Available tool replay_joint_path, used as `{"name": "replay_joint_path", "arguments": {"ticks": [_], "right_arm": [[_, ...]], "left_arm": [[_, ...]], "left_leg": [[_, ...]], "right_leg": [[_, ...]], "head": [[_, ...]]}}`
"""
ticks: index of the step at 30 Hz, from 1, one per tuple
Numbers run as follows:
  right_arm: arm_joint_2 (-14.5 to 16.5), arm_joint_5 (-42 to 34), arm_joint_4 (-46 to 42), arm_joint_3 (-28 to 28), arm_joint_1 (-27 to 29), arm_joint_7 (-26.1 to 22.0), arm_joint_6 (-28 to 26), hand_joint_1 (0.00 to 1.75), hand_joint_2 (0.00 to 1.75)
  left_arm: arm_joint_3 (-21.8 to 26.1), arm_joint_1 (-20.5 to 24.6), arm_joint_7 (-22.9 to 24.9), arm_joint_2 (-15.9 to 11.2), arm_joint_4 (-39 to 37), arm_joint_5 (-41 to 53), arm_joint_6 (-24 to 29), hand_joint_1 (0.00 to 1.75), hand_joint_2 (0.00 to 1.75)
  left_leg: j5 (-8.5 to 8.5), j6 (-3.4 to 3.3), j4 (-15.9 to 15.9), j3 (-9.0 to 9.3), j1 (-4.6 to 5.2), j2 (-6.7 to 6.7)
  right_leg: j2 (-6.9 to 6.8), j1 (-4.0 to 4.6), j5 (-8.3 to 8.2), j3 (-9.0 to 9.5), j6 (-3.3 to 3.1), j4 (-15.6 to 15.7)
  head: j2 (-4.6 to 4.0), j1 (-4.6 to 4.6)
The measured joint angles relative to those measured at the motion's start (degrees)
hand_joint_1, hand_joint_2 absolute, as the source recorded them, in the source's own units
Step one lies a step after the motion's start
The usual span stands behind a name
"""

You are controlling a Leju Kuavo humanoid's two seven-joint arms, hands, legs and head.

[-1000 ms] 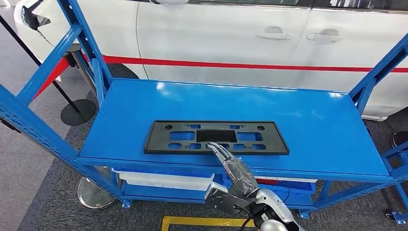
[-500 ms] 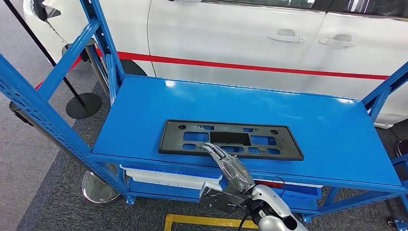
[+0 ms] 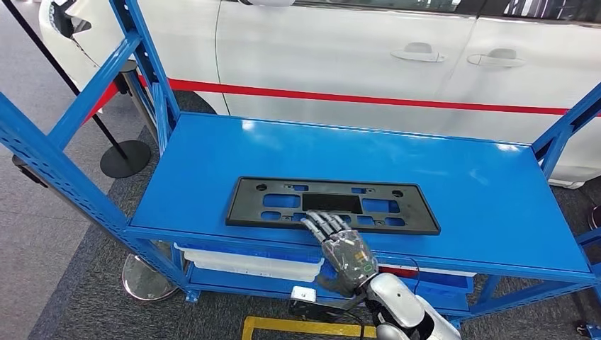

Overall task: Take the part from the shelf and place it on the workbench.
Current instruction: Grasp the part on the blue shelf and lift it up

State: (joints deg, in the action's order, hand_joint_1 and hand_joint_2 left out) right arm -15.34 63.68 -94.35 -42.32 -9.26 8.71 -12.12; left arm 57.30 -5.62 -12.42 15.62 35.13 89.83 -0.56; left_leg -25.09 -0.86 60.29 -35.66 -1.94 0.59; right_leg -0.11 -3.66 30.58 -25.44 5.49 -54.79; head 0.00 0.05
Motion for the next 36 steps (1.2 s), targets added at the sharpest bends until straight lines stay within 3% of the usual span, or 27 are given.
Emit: {"name": "replay_joint_path", "arguments": {"ticks": [2,4,20,29,36], "right_arm": [[1.3,8.6,0.2,0.0,1.3,3.2,-4.9,0.00,1.75],[2.4,12.2,0.2,0.1,2.5,4.8,-6.8,0.00,1.75],[4.6,10.6,-0.3,2.0,4.3,3.7,-7.0,0.00,1.75],[5.2,9.5,-4.4,3.5,3.9,3.2,-2.5,0.00,1.75],[7.3,11.5,-1.5,3.3,-0.9,5.5,2.6,0.00,1.75]], "left_arm": [[-0.1,0.0,-0.2,-0.4,-0.7,0.0,0.4,0.00,0.00],[-0.1,0.0,-0.3,-0.7,-1.3,0.0,0.7,0.00,0.00],[-0.8,-0.1,-0.5,-1.4,-2.5,0.0,1.1,0.00,0.00],[-1.4,-0.9,-0.4,-1.0,-1.6,0.0,-0.8,0.00,0.00],[-3.3,-1.0,-0.1,-0.9,-1.3,0.0,-1.1,0.00,0.00]], "left_leg": [[-0.04,0.08,0.0,0.06,-0.03,0.00],[-0.05,0.13,0.0,0.10,-0.03,-0.01],[-0.07,0.18,-0.1,0.18,-0.04,-0.03],[-0.07,0.19,-0.1,0.19,-0.04,-0.03],[0.00,0.29,-0.1,0.22,-0.04,-0.02]], "right_leg": [[0.00,0.02,0.08,0.00,-0.08,-0.1],[0.01,0.03,0.12,-0.01,-0.12,-0.1],[0.01,0.03,0.23,-0.01,-0.29,-0.3],[0.01,0.04,0.25,-0.01,-0.31,-0.3],[0.01,0.04,0.25,-0.02,-0.31,-0.4]], "head": [[0.00,0.00],[0.00,-0.02],[0.00,0.00],[0.00,-0.01],[0.00,-0.01]]}}
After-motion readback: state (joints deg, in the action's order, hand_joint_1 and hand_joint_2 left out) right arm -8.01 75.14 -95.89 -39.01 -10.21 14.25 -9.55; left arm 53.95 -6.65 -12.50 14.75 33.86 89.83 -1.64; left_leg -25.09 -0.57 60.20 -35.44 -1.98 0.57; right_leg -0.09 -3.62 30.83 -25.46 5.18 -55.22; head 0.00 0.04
